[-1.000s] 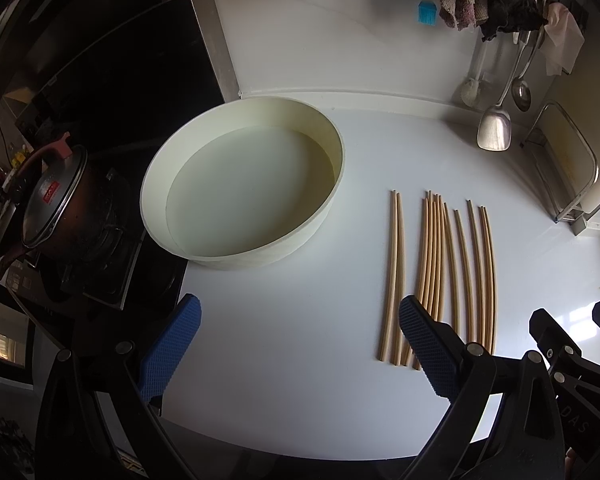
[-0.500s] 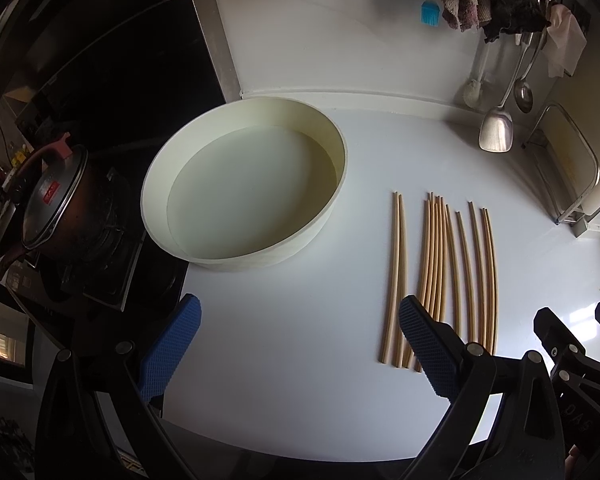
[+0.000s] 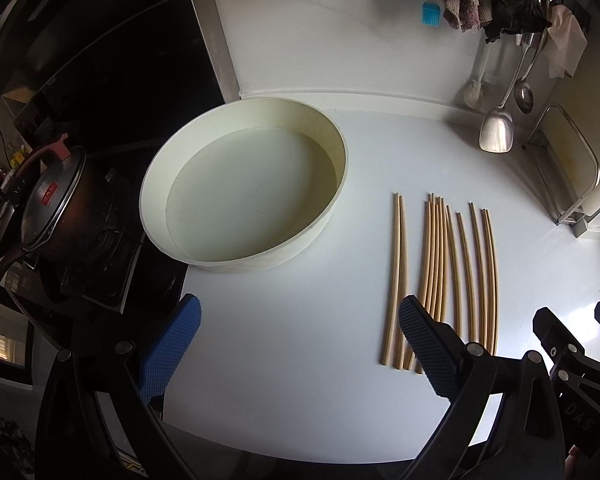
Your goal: Organize utensils
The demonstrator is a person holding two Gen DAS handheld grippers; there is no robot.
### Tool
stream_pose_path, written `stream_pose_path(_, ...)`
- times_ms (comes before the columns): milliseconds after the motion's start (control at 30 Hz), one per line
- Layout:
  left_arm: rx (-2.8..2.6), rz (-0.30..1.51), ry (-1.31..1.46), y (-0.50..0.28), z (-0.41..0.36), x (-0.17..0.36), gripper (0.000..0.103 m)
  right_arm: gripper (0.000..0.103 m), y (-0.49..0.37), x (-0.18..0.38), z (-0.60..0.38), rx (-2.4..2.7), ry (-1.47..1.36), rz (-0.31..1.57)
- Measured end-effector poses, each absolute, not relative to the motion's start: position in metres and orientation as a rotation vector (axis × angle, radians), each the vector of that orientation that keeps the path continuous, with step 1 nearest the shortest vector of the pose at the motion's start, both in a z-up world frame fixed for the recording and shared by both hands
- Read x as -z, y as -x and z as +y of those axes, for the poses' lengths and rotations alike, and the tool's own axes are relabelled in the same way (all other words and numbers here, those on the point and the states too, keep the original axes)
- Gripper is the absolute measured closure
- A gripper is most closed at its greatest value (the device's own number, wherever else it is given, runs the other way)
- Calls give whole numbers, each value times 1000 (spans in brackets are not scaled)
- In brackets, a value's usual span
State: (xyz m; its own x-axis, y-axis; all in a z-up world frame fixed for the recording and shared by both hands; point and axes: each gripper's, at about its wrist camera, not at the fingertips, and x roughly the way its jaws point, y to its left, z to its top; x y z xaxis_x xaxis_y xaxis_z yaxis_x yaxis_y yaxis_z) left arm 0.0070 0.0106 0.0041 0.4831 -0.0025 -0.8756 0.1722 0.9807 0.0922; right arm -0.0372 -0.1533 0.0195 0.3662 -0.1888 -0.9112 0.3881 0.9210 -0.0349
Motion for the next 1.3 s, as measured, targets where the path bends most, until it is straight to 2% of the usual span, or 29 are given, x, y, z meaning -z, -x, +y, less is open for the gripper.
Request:
stream_pose_path(233,148,1077,-175,-9,10,7,6,8,40,-12,-159,358,-258,1126)
stream_pose_path(667,336,1064,-199,-14,-10,69,6,8,62,43,-181,410,-264,1121)
stream_pose_path(1100,259,996,-128,-23,-32,114,6,8,56,90,-233,347,-278,1073)
stream_pose_path(1300,192,978,-160,-31,-38,123,6,8,46,109,-235,364,-238,1110)
